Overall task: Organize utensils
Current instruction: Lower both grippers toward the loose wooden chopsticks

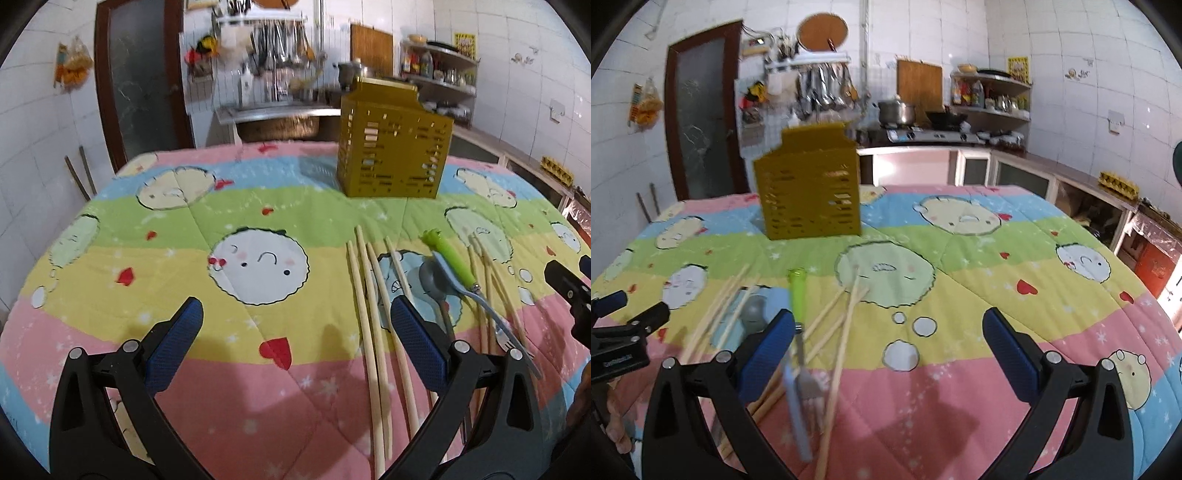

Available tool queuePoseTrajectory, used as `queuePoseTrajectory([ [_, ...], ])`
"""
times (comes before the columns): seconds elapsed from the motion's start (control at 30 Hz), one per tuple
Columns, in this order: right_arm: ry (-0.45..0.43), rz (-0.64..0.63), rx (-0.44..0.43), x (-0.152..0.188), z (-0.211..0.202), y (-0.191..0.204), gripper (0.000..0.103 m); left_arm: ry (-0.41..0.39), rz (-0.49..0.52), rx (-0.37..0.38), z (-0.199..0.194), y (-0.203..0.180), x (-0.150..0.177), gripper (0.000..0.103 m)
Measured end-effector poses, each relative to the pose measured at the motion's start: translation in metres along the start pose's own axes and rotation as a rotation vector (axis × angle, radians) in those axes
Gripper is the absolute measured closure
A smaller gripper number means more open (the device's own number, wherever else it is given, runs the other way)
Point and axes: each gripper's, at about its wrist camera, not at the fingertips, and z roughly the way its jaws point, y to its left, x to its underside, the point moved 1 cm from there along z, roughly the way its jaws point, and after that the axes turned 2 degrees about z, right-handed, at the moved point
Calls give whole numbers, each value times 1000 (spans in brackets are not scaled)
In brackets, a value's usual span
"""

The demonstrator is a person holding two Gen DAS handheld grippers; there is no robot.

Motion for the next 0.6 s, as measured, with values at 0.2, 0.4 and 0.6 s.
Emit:
queuePoseTrajectory([
  [0.2,87,-23,27,-7,32,6,4,87,16,17,29,-5,-13,5],
  [0.4,172,-36,58,-5,57,7,4,155,19,33,53,-9,-18,5],
  [0.6,218,6,64,-2,66,-2,4,213,-14,58,67,-4,-15,5],
])
